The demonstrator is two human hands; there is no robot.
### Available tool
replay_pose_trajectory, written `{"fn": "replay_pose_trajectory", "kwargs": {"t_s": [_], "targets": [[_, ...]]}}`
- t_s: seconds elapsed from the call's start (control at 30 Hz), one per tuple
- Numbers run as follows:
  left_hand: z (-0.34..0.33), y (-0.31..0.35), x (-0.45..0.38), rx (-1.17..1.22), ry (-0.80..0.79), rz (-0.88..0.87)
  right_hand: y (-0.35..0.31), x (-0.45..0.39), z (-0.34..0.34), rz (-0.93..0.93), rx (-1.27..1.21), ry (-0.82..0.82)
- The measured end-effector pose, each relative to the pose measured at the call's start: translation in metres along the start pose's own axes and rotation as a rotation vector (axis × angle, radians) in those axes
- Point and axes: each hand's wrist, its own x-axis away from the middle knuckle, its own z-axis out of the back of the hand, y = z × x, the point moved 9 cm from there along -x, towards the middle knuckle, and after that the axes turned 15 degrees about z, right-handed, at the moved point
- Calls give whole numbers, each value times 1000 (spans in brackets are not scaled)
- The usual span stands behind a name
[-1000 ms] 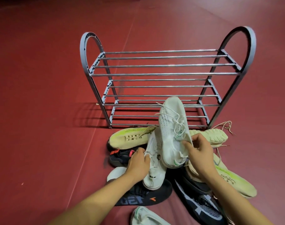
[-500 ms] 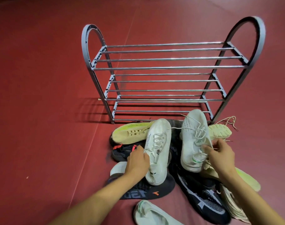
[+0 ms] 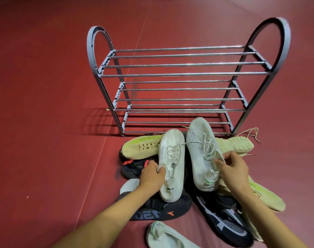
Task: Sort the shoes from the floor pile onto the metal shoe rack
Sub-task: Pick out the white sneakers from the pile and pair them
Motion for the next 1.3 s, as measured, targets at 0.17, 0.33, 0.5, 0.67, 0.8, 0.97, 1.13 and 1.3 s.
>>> {"fn": "replay_pose_trajectory", "kwargs": {"t_s": [0.17, 0.33, 0.5, 0.67, 0.8, 0.97, 1.13, 1.3], "targets": [[-5, -17, -6, 289, -155, 179, 0, 2, -2, 1, -19, 4], [-17, -24, -4, 308, -187, 210, -1, 0, -5, 8, -66, -6], [24, 2, 4, 253, 8, 132, -42, 4, -21, 107, -141, -40], [39, 28, 18, 706, -320, 74, -78, 26, -83, 244, -201, -270], [69, -4, 7, 707, -17, 84, -66, 40, -124, 78, -284, -486], [73, -63, -12, 579, 47, 164, 3, 58, -121, -54, 183, -645], [41, -41, -8, 382, -8, 0, 11, 50, -119, -30, 155, -506], [36, -41, -11, 369, 1, 5, 20, 52, -106, -141, -45, -393]]}}
